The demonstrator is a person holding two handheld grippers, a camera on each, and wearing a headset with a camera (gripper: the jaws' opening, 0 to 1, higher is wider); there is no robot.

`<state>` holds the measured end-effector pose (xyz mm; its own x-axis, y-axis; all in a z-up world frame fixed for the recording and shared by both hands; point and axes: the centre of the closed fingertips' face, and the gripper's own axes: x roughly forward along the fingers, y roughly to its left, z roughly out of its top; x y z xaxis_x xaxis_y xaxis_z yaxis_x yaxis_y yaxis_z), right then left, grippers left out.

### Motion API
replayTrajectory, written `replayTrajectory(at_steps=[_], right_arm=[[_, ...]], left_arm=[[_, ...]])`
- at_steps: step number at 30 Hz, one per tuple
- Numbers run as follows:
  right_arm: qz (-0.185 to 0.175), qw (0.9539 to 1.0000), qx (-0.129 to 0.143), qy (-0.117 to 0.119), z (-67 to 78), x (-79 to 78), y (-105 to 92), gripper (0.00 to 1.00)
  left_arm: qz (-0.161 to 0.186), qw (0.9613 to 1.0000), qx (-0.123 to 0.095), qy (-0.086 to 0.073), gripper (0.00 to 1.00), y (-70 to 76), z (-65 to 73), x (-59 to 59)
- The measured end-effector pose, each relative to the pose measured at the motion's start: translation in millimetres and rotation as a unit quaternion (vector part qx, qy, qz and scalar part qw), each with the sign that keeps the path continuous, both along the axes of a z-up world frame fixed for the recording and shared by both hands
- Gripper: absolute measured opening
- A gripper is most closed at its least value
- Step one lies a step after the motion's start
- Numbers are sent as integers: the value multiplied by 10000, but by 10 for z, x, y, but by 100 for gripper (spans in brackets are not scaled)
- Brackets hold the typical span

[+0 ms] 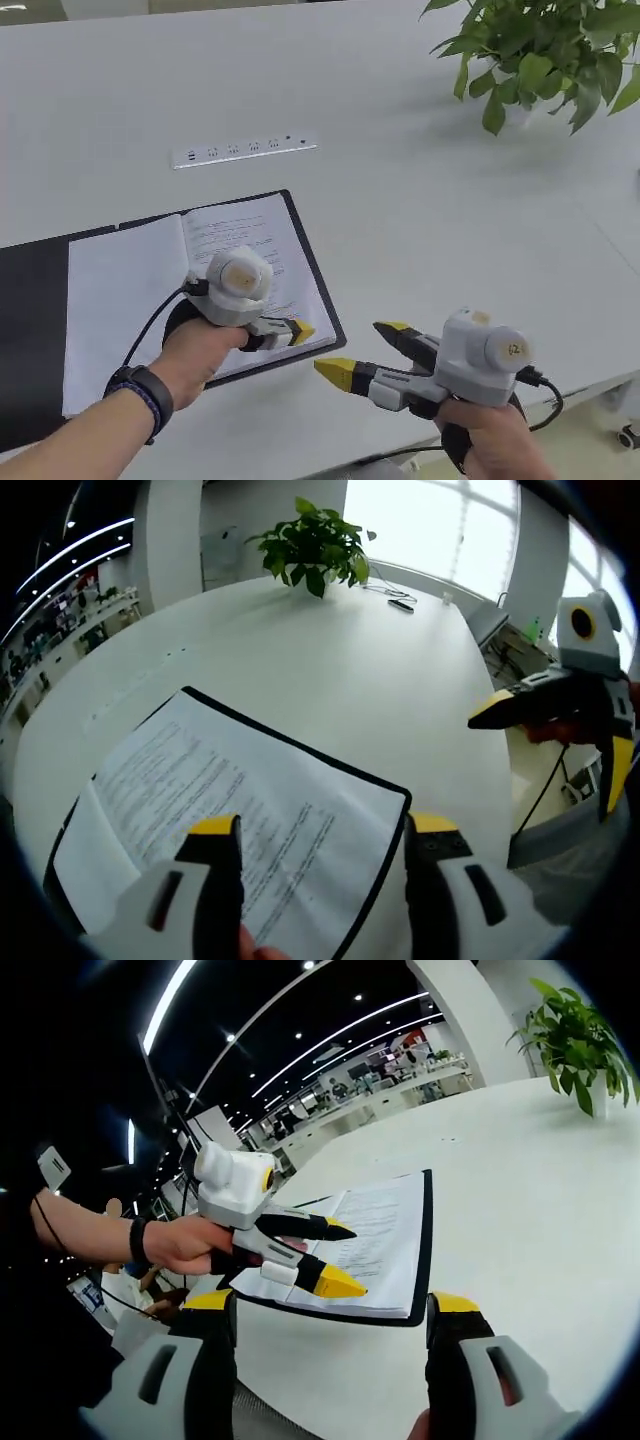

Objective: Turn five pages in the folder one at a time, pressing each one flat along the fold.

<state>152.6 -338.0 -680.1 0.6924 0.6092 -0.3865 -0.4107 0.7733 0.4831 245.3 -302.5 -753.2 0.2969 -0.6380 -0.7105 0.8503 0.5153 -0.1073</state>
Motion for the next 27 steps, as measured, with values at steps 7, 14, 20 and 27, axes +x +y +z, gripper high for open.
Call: replayTrajectory(at_steps=[7,14,20,27], right_arm=[[64,9999,25,85,-53,2,-14,77],[189,9996,22,210,-139,-8,10,77],[353,9990,-23,271,-201,21,59,76],[377,9989,29,272,-241,122,34,74]], left_arm=[[-23,9999,131,94,66,-44,-185,19],[-135,9992,387,-14,63,3,-298,16],[-143,9991,381,-145,62,19,-313,25],[25,9993,318,-170,56,28,-305,78]])
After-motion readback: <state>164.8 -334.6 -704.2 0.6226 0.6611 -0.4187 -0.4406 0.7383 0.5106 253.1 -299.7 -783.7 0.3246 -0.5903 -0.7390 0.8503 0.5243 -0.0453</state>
